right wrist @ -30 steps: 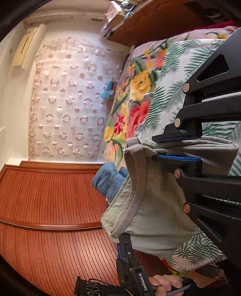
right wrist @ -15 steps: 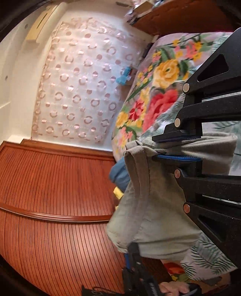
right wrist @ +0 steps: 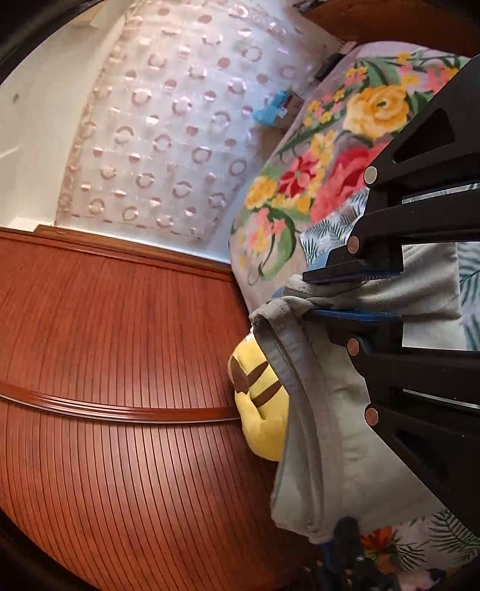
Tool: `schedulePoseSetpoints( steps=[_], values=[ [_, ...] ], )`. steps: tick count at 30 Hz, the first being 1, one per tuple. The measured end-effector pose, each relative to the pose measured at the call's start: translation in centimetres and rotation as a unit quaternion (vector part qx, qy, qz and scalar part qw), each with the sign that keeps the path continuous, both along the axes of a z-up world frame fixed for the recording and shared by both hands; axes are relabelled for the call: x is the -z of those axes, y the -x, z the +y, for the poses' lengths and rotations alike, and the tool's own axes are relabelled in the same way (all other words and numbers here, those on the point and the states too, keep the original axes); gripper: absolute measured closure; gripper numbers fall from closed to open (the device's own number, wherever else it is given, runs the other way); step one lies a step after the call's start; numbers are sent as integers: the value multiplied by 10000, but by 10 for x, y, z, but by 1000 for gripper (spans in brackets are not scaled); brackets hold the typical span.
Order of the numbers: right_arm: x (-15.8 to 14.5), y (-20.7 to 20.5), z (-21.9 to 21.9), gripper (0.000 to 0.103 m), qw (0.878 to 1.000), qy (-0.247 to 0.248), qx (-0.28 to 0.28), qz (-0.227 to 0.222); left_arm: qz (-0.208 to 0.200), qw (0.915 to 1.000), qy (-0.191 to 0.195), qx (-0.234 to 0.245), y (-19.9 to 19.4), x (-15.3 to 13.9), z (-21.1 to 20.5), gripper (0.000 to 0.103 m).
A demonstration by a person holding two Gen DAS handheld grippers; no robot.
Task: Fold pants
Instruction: 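Lift the khaki shorts with both tools and carry them toward the jeans stack, then lower the khaki shorts onto the folded blue jeans with both tools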
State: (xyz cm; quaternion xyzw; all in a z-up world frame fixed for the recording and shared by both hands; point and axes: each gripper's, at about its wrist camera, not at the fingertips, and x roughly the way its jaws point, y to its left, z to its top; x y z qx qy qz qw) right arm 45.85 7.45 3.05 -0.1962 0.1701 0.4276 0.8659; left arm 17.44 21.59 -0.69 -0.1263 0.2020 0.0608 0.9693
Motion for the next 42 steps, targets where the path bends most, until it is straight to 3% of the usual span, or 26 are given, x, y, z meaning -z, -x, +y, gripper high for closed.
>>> schedulePoseSetpoints(
  steps=[11, 18, 25, 29, 38, 42],
  values=[
    [5, -6, 16, 90, 9997, 62, -210, 138, 209, 9996, 109, -176, 7, 10, 0, 90],
    [-5, -16, -18, 62, 9985, -178, 53, 521, 408, 9988, 157, -214, 2, 21, 5, 90],
    [6, -14, -44, 62, 9975, 4, 462, 533, 534, 9984, 61, -187, 2, 23, 3, 90],
    [12, -19, -50, 62, 9944, 48, 745, 754, 575, 9982, -82, -137, 5, 20, -2, 90],
    [1, 30, -75, 62, 9932, -222, 805, 815, 604, 9962, -576, 236, 20, 7, -39, 89],
    [5, 67, -108, 62, 9920, -395, 891, 797, 605, 9943, -715, 501, 22, 5, -59, 75]
  ],
)
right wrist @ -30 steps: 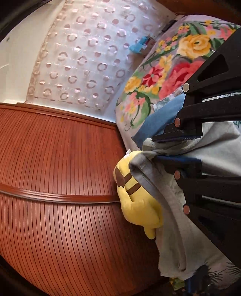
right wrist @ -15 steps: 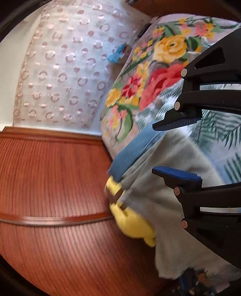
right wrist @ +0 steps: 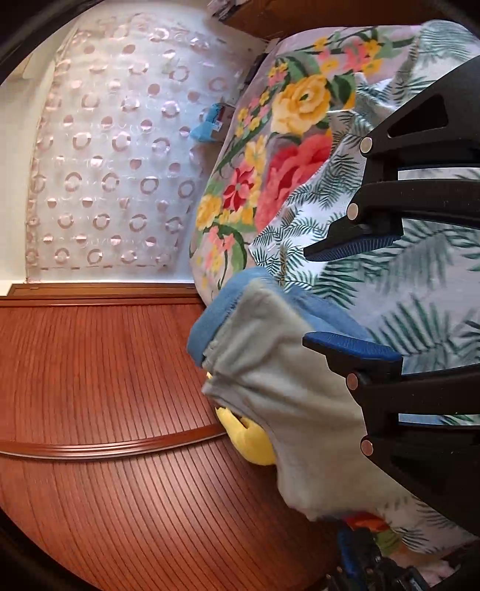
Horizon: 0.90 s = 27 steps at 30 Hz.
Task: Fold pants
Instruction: 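Lower the khaki shorts onto the folded blue jeans with both tools, then open both tools and pull back from the stacked clothes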
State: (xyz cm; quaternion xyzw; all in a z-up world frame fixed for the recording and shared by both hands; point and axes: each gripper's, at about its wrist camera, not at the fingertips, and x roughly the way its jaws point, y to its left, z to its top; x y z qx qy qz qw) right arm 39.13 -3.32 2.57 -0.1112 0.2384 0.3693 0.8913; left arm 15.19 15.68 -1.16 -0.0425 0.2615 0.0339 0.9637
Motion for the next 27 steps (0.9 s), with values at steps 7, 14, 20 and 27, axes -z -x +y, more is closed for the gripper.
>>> schedulePoseSetpoints(
  steps=[7, 14, 20, 27],
  values=[
    [4, 65, -59, 62, 9990, -260, 364, 24, -29, 9989, -78, 454, 3, -5, -33, 51],
    [9, 115, -101, 62, 9959, -232, 879, 1, -69, 9964, -40, 845, 8, -10, -60, 16],
    [6, 155, -122, 62, 9927, -324, 1166, -3, -78, 9938, -96, 1104, 15, -11, -86, 0],
    [8, 199, -141, 51, 9871, -445, 1540, 17, -90, 9930, -96, 1175, 26, -14, -108, 0]
  ],
)
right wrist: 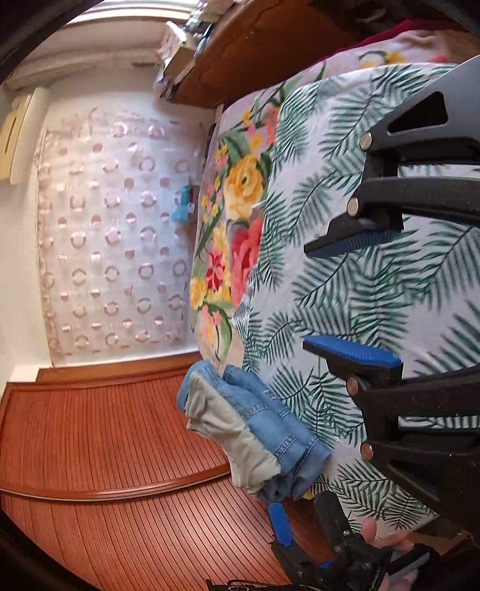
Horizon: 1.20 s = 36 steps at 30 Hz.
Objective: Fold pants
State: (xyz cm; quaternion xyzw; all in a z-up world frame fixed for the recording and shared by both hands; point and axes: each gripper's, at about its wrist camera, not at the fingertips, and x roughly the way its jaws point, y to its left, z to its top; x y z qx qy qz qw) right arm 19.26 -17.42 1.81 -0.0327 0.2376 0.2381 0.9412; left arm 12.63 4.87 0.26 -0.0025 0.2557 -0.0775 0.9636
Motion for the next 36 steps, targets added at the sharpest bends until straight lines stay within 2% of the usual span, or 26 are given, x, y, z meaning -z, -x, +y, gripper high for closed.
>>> schedulePoseSetpoints(
  steps=[3, 9, 14, 23, 36],
  values=[
    [-2, 18, -6, 41, 9999, -90, 125, 1, 27, 10000, -23, -4, 7, -3, -8, 0],
    [-11, 55, -12, 33, 9986, -127, 477, -175, -41, 9999, -21, -109, 20, -19, -19, 0],
    [-21, 88, -14, 30, 9971, -257, 651, -304, -173, 9998, 117, -17, 28, -35, -22, 0],
    [-31, 133, -13, 29, 9938, -301, 842, -659, -411, 9989, 77, -226, 38, -57, -23, 0],
    [-22, 128, -20, 29, 9931, -338, 866, -714, -453, 9986, 83, -268, 40, -60, -21, 0]
  ],
)
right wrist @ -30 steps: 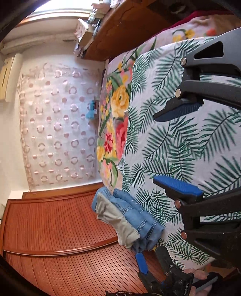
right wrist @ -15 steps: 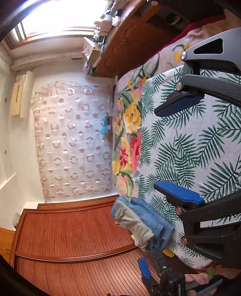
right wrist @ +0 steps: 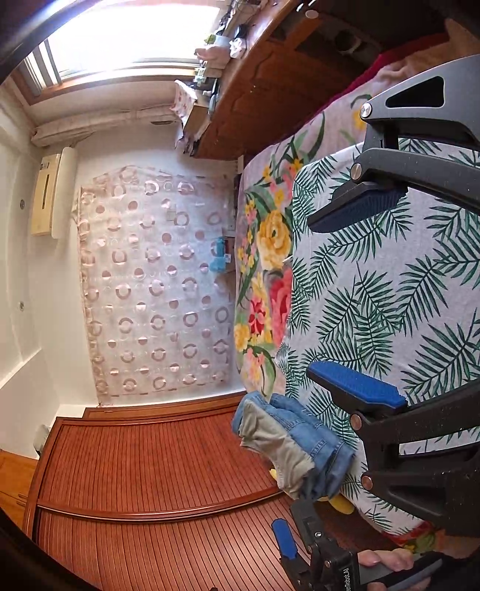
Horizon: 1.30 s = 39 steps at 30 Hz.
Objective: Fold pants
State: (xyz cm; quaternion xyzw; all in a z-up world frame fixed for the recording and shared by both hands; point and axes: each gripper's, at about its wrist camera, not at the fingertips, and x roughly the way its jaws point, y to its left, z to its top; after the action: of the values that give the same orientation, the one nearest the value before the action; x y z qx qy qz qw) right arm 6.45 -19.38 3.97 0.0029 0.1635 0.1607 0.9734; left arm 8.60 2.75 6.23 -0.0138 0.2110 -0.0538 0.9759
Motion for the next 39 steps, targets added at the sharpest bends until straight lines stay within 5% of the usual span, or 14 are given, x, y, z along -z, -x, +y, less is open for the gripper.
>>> schedulePoseSetpoints(
  steps=[39],
  values=[
    [5, -1, -4, 29, 9999, 50, 32, -94, -12, 10000, 18, 0, 6, -1, 2, 0]
  ],
)
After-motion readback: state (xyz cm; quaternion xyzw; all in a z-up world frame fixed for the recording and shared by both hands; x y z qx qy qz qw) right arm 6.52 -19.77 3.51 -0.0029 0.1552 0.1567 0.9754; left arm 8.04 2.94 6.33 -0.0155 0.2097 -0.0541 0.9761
